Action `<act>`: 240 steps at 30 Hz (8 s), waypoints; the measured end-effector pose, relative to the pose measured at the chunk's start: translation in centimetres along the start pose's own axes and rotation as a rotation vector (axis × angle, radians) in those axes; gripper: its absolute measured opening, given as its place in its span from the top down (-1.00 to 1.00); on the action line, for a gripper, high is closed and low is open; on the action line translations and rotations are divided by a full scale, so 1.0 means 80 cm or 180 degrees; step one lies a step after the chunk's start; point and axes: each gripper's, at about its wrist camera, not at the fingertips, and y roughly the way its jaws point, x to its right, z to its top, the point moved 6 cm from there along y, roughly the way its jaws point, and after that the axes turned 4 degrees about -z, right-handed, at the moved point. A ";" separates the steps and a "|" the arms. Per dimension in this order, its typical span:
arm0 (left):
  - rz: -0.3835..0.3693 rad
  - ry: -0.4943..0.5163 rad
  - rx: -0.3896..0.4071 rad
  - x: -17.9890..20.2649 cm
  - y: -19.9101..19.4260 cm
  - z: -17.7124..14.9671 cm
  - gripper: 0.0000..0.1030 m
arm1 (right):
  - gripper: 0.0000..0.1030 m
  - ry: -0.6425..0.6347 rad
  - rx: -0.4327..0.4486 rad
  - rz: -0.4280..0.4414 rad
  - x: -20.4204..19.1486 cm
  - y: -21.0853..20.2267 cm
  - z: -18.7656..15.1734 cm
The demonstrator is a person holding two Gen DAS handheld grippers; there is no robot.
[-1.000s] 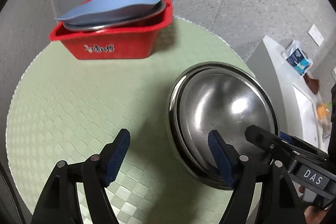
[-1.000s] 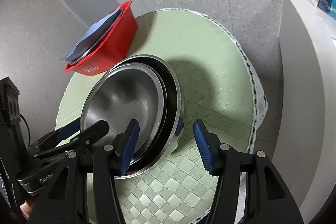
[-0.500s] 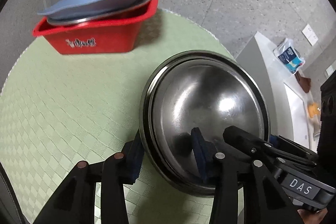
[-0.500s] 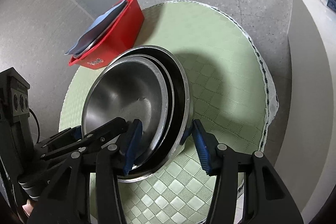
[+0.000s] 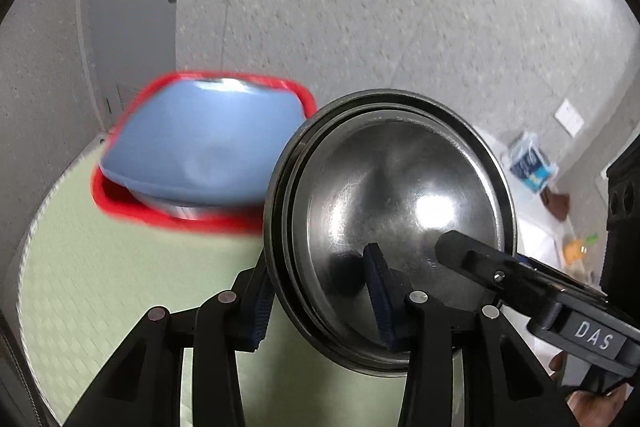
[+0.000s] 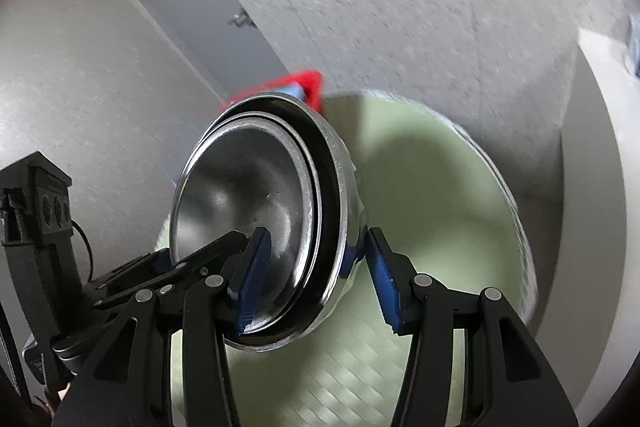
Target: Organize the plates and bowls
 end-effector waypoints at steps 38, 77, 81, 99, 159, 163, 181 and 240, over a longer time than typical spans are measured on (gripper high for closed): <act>0.0264 -0.0216 -0.0145 -0.173 0.103 0.124 -0.12 | -0.15 -0.0527 -0.0265 -0.0665 -0.086 0.171 0.087; 0.0572 0.0732 0.1555 0.044 -0.416 -0.365 -0.99 | -0.99 -0.0482 0.1426 -0.1047 -0.148 -0.331 -0.221; 0.0541 0.0717 0.1717 0.049 -0.490 -0.428 -0.99 | -1.00 -0.0514 0.1620 -0.1119 -0.174 -0.378 -0.270; 0.0321 0.0979 0.1741 -0.050 -0.770 -0.724 -0.99 | -1.00 -0.0232 0.1891 -0.1454 -0.327 -0.492 -0.513; 0.0414 0.0984 0.1909 0.006 -0.875 -0.905 -0.99 | -1.00 -0.0468 0.1940 -0.1377 -0.294 -0.612 -0.701; 0.0409 0.0988 0.1907 0.005 -0.873 -0.904 -0.99 | -1.00 -0.0465 0.1941 -0.1384 -0.294 -0.613 -0.700; 0.0385 0.1000 0.1945 -0.004 -0.862 -0.898 -0.99 | -1.00 -0.0483 0.1954 -0.1402 -0.296 -0.613 -0.701; 0.0417 0.1026 0.1972 -0.003 -0.857 -0.911 -0.99 | -1.00 -0.0465 0.1936 -0.1377 -0.299 -0.617 -0.697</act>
